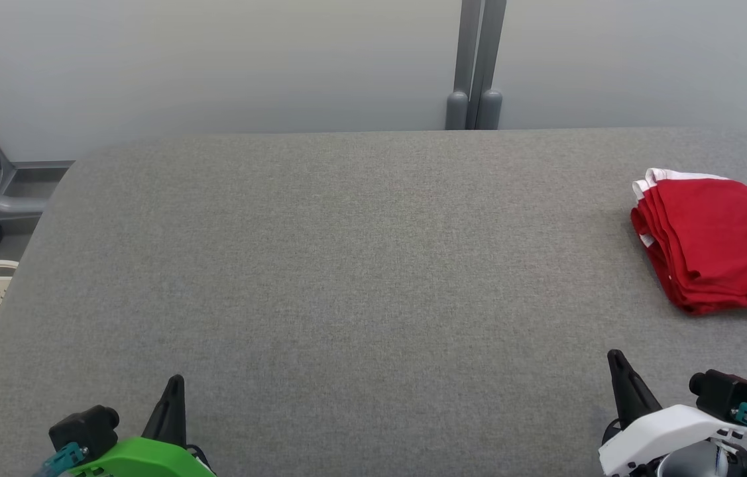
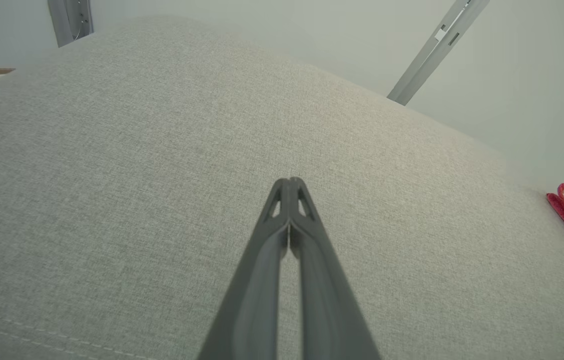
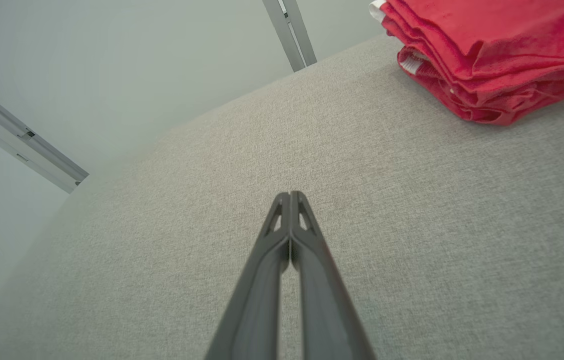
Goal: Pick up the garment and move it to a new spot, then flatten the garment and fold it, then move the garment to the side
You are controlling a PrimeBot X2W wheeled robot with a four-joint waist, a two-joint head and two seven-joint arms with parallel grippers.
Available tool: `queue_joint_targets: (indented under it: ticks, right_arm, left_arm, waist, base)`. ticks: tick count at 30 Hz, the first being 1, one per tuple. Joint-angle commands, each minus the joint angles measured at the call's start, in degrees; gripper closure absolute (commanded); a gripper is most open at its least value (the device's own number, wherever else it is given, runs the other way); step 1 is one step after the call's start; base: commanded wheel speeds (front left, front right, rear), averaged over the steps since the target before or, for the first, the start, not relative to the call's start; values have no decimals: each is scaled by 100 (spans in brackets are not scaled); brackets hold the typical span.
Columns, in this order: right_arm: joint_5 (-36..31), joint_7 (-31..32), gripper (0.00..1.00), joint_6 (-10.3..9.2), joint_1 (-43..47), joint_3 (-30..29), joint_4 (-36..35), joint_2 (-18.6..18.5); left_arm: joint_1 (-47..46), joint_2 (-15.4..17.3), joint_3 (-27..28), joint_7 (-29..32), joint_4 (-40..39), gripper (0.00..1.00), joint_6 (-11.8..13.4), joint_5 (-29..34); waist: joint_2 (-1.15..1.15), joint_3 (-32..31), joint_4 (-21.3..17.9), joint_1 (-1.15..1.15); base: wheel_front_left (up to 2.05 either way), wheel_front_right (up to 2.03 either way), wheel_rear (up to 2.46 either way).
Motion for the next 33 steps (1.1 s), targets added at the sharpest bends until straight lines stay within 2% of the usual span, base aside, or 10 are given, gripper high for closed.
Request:
queue_joint_targets:
  ticks: [1,33]
  right_arm:
    - [216,25,100,-1,-50,-41,-129,-23]
    - [2856,410,100,-2,-14,-370,-452,-38]
  left_arm:
    - [-199,8,98,33,-92,100,-51,-180]
    - [-412,-422,787,643,-193,100,-445,-2219]
  waist:
    - [0,2,-2,0]
    - [0,72,-65,0]
  base:
    - [0,0,0]
    - [0,0,0]
